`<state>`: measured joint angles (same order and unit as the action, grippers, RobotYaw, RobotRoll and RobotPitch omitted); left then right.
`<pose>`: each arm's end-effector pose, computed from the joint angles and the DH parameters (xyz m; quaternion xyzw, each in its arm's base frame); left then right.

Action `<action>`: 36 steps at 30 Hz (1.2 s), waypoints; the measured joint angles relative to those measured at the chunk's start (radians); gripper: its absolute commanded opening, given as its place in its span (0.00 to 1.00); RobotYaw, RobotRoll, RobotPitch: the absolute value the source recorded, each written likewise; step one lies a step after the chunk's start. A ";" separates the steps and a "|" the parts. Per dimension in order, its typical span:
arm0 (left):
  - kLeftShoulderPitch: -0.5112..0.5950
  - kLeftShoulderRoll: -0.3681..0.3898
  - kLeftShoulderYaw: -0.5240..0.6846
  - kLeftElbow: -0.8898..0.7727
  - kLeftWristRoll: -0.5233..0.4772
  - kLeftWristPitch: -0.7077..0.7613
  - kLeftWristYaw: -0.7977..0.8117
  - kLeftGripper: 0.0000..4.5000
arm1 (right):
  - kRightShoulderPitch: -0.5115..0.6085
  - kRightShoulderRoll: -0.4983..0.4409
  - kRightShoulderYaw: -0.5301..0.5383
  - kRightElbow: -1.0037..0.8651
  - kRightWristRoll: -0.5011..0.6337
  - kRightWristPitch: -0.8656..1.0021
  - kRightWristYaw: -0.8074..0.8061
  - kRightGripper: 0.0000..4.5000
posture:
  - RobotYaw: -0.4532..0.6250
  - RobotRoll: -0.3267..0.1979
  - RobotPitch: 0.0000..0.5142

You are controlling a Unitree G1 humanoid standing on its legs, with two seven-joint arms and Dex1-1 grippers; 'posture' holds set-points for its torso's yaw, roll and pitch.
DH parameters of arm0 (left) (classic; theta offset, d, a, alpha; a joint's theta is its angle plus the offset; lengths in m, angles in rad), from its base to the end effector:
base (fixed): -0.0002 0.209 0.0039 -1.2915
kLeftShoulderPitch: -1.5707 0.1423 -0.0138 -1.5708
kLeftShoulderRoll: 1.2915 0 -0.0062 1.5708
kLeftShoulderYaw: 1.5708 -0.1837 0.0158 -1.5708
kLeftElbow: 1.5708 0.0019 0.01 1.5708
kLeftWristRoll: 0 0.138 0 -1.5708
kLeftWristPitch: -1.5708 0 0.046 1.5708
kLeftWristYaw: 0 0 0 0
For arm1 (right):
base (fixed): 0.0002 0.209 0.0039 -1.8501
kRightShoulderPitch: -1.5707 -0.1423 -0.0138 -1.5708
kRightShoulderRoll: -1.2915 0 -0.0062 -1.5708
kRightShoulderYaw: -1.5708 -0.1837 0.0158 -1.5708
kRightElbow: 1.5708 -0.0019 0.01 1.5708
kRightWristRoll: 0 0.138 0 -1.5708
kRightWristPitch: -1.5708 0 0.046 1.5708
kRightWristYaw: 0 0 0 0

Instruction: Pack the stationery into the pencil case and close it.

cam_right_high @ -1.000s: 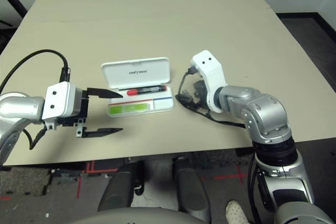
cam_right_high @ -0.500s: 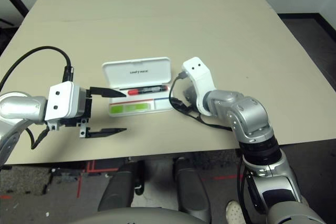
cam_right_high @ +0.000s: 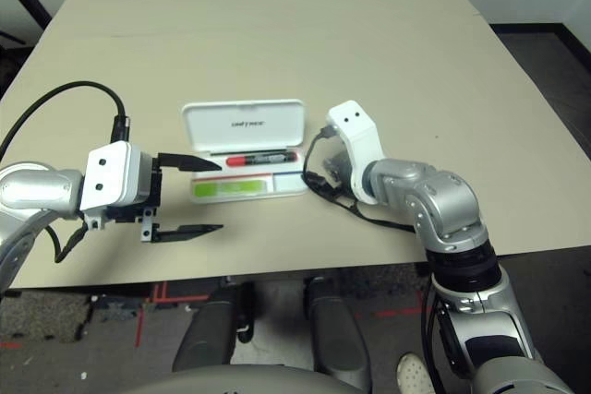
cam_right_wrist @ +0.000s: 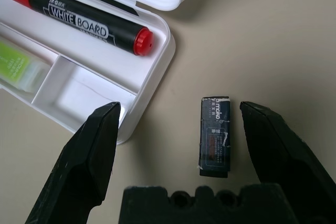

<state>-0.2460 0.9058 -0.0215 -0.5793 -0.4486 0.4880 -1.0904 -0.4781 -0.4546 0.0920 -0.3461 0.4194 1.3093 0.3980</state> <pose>0.2056 0.2113 0.2082 0.2831 0.0480 -0.6044 0.7431 0.2466 -0.1687 0.1585 -0.0690 0.2946 0.3057 0.9028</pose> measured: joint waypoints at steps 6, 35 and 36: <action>0.007 0.000 -0.002 0.000 0.001 -0.003 0.000 0.99 | 0.000 -0.010 -0.021 -0.002 0.012 0.005 0.018 1.00 | 0.45 0.62 0.38; 0.043 0.013 -0.008 0.009 0.018 -0.072 -0.014 0.99 | -0.045 -0.071 -0.074 -0.003 0.090 -0.023 0.092 1.00 | 0.44 0.62 0.38; 0.043 0.013 -0.008 0.009 0.018 -0.073 -0.014 0.99 | -0.045 -0.085 -0.075 0.001 0.089 -0.027 0.096 1.00 | 0.44 0.62 0.37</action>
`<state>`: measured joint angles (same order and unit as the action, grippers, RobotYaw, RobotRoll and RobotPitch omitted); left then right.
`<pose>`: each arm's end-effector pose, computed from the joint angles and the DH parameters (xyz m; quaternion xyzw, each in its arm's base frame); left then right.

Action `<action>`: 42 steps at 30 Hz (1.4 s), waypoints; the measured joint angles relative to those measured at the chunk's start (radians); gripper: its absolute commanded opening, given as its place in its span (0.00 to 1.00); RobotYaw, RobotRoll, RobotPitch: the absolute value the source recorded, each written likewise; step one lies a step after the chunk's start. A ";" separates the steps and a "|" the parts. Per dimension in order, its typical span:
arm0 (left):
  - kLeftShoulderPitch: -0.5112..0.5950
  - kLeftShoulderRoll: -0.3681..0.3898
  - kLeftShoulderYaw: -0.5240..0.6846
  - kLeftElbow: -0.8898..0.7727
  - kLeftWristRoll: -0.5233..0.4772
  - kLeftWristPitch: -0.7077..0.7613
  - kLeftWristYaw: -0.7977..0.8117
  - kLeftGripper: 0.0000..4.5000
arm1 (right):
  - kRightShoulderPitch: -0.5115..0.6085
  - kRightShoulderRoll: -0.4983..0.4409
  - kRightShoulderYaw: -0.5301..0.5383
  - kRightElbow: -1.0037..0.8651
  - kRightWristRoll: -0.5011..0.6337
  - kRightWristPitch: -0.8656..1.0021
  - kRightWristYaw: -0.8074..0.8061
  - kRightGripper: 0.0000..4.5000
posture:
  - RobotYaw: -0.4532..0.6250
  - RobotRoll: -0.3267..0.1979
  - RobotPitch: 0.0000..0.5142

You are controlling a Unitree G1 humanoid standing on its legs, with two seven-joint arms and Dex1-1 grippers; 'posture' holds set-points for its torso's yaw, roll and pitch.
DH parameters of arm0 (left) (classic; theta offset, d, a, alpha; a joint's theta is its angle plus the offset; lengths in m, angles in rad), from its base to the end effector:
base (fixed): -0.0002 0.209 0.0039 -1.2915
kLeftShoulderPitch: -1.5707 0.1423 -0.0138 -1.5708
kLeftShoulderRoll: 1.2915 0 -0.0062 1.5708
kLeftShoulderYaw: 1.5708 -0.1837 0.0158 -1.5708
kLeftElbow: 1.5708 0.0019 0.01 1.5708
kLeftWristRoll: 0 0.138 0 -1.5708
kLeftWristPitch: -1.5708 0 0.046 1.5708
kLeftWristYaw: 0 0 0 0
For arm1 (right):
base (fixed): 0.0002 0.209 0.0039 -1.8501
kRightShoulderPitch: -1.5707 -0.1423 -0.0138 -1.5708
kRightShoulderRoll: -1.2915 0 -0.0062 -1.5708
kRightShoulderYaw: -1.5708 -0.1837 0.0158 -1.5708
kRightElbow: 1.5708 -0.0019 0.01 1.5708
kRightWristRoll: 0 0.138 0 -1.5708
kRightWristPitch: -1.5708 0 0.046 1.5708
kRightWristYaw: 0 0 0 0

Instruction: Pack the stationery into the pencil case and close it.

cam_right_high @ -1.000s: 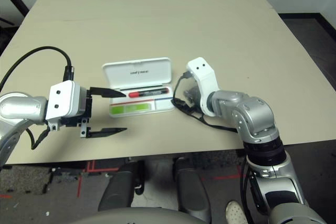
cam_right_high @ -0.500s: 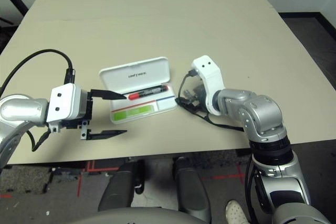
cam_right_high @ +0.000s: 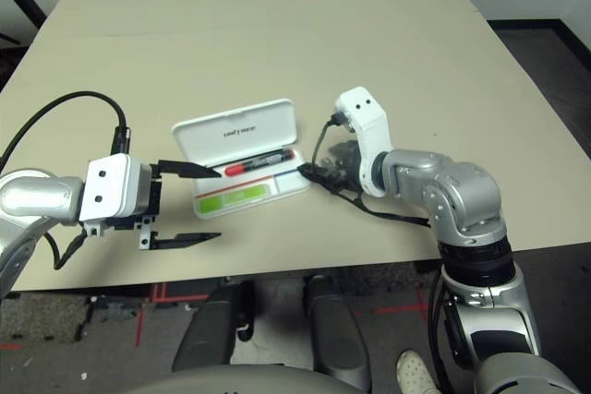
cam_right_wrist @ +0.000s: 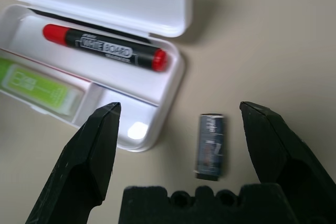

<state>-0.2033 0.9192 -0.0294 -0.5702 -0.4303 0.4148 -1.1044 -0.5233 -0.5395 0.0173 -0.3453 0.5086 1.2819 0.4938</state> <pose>0.2029 0.2136 0.2022 0.2928 0.0456 -0.6119 0.7333 0.2497 -0.1870 0.1817 -0.0541 0.2555 0.3413 0.9029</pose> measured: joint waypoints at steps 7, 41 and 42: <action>0.000 0.000 -0.008 0.001 0.004 -0.008 -0.002 0.99 | 0.002 -0.050 0.004 0.040 -0.008 -0.035 0.010 1.00 | 0.44 0.62 0.37; 0.014 0.010 -0.009 -0.003 0.001 -0.001 -0.001 1.00 | 0.007 -0.132 0.130 0.181 -0.140 -0.244 0.152 0.06 | 0.45 0.62 0.37; 0.014 0.010 -0.009 -0.003 0.001 -0.003 -0.001 1.00 | -0.008 -0.157 0.134 0.195 -0.145 -0.265 0.184 0.06 | 0.45 0.62 0.37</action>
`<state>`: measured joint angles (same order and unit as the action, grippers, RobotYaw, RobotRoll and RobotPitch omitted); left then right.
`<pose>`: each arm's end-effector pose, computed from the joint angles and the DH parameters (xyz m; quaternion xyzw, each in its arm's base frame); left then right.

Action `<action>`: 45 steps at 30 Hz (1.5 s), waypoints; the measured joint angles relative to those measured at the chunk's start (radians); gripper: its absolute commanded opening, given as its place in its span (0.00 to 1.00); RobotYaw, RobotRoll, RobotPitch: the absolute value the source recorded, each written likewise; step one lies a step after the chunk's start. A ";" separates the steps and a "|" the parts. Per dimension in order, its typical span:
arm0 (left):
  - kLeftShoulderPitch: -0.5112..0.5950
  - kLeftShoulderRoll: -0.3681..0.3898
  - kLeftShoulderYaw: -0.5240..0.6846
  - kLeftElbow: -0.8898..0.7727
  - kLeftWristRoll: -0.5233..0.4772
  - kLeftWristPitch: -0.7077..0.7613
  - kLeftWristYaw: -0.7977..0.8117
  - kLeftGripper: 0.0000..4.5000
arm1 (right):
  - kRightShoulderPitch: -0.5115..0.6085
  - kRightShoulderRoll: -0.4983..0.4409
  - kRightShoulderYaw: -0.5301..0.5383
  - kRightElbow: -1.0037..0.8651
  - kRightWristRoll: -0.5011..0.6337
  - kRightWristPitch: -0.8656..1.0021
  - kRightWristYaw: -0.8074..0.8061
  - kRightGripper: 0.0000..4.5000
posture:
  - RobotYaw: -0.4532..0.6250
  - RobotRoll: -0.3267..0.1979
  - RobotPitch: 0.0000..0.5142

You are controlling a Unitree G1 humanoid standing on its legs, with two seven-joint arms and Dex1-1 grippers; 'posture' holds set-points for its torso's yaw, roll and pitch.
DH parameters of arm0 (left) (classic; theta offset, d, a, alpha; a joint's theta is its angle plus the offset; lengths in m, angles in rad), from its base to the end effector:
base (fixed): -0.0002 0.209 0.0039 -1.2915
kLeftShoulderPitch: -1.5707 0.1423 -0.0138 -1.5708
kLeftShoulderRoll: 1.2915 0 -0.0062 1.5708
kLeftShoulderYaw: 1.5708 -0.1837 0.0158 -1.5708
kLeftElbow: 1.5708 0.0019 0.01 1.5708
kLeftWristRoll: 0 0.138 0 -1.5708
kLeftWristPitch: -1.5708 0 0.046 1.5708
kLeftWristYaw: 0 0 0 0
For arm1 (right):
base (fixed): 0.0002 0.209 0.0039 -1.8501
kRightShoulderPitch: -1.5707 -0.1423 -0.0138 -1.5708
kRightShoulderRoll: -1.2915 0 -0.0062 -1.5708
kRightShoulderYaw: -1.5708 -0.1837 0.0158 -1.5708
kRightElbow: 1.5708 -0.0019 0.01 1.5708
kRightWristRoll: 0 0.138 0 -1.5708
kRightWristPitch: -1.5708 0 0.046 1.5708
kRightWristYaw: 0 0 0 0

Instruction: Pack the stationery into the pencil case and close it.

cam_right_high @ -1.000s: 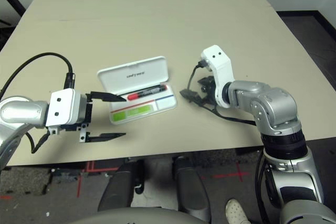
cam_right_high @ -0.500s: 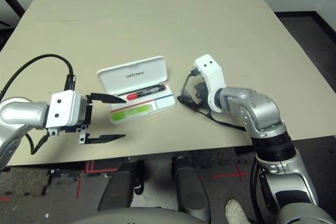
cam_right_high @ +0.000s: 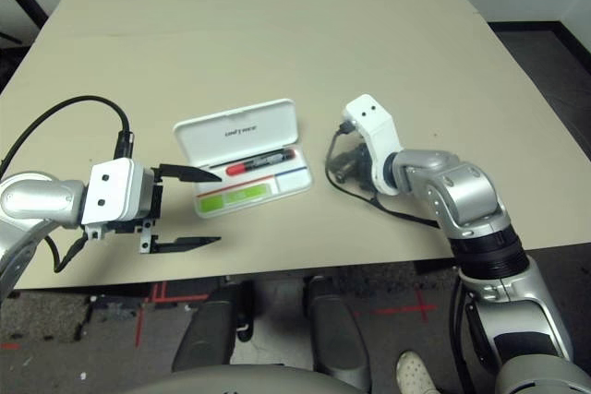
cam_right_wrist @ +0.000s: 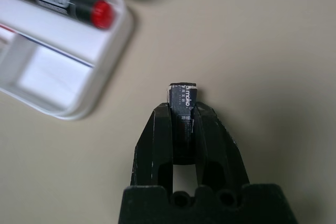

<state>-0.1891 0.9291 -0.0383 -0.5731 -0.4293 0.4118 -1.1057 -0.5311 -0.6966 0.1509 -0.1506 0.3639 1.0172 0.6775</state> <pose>0.2016 0.2136 0.1993 0.2923 0.0546 -0.6154 0.7299 0.2674 -0.2137 0.1718 -0.1377 0.2664 0.3426 0.8903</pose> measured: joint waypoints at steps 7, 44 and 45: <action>-0.001 0.000 0.000 0.001 0.000 -0.008 -0.001 1.00 | -0.100 -0.123 0.081 0.080 -0.033 -0.201 0.278 0.06 | 0.45 0.62 0.36; 0.020 0.010 -0.001 -0.004 0.004 0.000 0.031 1.00 | -0.277 0.160 0.272 0.469 -0.367 -0.964 0.691 0.06 | 0.50 0.62 0.35; 0.020 0.010 -0.001 -0.004 0.004 0.000 0.031 1.00 | -0.274 0.160 0.272 0.467 -0.367 -0.964 0.694 0.06 | 0.49 0.62 0.36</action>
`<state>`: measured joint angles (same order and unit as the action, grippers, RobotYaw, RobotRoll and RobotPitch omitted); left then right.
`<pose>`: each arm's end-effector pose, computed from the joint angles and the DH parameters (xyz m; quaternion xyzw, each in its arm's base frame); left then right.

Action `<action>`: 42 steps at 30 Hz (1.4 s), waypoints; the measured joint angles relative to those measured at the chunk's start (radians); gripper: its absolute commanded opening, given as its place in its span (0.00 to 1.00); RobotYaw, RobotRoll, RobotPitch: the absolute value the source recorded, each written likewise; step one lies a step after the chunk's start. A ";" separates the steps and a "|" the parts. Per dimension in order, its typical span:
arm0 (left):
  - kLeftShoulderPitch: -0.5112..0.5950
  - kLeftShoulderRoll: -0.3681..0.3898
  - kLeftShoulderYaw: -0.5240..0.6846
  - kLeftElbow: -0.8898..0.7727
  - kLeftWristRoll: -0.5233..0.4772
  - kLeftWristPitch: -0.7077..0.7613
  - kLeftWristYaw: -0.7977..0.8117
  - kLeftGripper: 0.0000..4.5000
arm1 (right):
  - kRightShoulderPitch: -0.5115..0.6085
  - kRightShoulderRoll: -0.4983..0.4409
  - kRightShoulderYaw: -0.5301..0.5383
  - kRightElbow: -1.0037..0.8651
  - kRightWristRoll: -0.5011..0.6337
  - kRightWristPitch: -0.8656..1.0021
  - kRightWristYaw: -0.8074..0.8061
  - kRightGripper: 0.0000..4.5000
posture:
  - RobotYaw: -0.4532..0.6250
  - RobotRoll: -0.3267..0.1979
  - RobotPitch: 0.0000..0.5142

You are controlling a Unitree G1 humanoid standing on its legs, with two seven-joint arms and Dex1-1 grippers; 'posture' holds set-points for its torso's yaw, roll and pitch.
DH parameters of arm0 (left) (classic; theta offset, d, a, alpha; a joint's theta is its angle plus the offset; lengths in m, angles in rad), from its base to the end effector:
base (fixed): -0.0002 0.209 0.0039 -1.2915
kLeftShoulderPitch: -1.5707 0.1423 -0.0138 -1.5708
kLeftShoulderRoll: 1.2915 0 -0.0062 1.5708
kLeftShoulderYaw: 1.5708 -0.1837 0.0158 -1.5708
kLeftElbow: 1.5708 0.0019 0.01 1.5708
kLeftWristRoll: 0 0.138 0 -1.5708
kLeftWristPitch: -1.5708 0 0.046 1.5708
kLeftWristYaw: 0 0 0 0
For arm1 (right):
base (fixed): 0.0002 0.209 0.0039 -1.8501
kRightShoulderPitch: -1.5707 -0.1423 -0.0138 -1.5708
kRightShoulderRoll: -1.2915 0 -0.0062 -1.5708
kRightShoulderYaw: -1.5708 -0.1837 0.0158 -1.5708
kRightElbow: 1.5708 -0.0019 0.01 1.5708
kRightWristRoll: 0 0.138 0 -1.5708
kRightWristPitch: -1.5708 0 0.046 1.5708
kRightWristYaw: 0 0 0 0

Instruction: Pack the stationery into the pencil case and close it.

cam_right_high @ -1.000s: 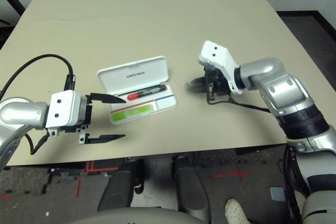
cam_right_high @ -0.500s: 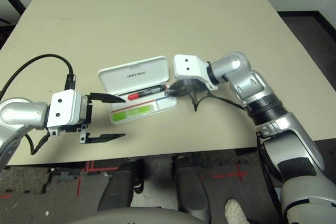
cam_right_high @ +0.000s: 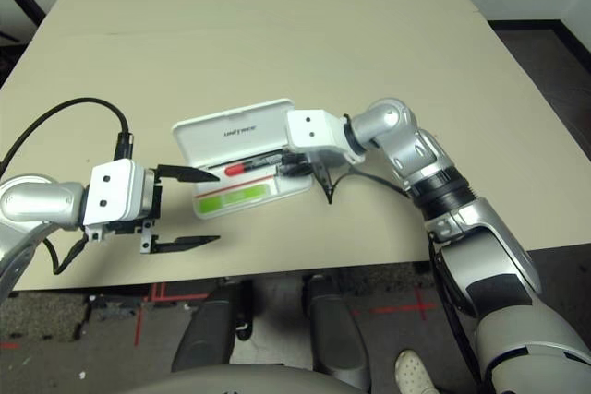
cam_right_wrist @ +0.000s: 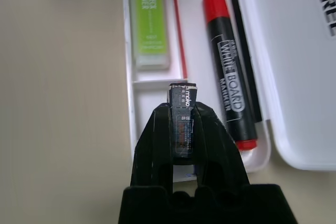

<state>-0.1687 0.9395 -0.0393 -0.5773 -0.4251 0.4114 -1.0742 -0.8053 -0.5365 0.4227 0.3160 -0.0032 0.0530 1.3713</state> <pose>0.1997 0.2149 0.1966 0.2936 0.0604 -0.6038 0.7386 0.3212 -0.1533 0.1826 -0.3782 0.0929 0.6766 0.6249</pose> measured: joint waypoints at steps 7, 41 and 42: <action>0.003 0.003 0.000 0.001 0.000 -0.006 0.000 1.00 | 0.009 0.000 -0.006 -0.017 0.011 0.001 0.006 0.63 | 0.49 0.62 0.36; -0.077 -0.028 0.125 0.396 0.031 0.064 0.104 0.60 | 0.383 -0.328 -0.483 -0.374 0.513 0.461 -0.044 1.00 | 0.42 0.62 0.35; -0.096 -0.028 0.123 0.426 0.052 0.072 0.128 0.52 | 0.383 -0.329 -0.483 -0.375 0.515 0.461 -0.046 1.00 | 0.41 0.62 0.35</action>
<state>-0.2645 0.9114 0.0840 -0.1510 -0.3731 0.4832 -0.9461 -0.4222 -0.8659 -0.0605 -0.0591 0.5118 0.5137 1.3257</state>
